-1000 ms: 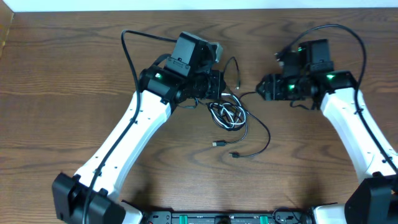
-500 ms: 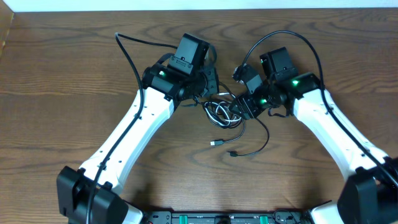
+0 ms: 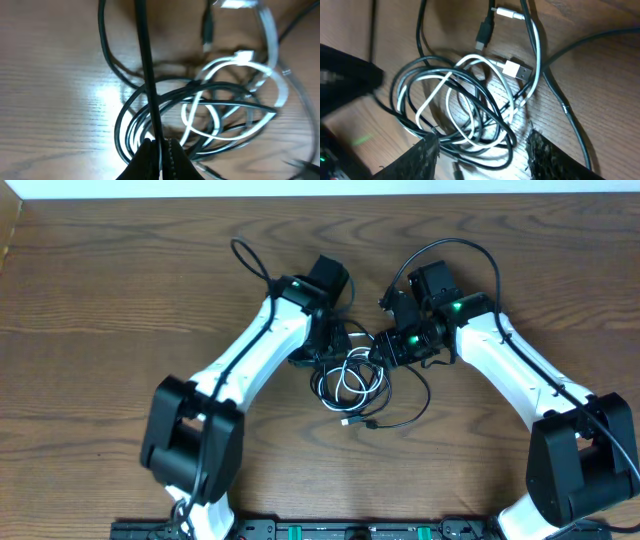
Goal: Untangle cables
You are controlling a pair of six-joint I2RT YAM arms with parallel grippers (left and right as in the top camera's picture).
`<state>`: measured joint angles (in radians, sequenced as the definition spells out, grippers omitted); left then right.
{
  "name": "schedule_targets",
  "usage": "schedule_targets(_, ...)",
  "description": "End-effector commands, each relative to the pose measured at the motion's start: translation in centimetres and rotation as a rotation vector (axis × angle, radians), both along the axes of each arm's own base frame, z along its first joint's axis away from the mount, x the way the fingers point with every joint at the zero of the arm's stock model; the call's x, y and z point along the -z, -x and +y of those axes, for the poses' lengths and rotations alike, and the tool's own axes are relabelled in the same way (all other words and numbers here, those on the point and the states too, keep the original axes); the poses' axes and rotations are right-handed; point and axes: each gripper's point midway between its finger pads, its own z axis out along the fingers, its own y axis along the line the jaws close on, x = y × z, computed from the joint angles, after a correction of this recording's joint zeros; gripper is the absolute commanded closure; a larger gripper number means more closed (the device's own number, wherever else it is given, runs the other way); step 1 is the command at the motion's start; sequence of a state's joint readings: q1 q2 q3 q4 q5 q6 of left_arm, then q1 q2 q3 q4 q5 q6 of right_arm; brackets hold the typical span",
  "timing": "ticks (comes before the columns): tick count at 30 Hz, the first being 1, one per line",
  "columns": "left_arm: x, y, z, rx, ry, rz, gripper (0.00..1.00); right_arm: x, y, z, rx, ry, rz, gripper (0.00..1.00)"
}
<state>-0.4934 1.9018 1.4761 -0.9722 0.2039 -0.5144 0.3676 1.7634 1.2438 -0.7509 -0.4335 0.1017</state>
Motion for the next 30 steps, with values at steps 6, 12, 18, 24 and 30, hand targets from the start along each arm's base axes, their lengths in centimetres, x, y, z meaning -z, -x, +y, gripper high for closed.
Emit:
schedule_targets(6, 4.6, 1.0, -0.5, 0.047, -0.008, 0.142, 0.92, 0.7, 0.4, -0.9, 0.147, 0.033, 0.097, 0.50)
schedule_targets(12, 5.5, 0.0, -2.3, 0.065, 0.084, 0.124, 0.93, 0.7, 0.5, -0.9, 0.144, 0.027, 0.100, 0.50)
schedule_targets(18, 3.6, -3.7, -4.2, 0.060, 0.194, 0.002, 0.92, -0.3, 1.2, 0.8, 0.020, -0.083, 0.092, 0.50)
schedule_targets(24, 0.5, -7.7, -3.6, 0.026, 0.238, -0.109, 0.93, -1.2, 1.5, 2.0, -0.068, -0.161, 0.063, 0.51)
schedule_targets(30, -0.5, -9.8, -1.9, -0.021, 0.251, -0.153, 0.92, -0.9, 1.6, 2.3, -0.141, -0.130, 0.009, 0.51)
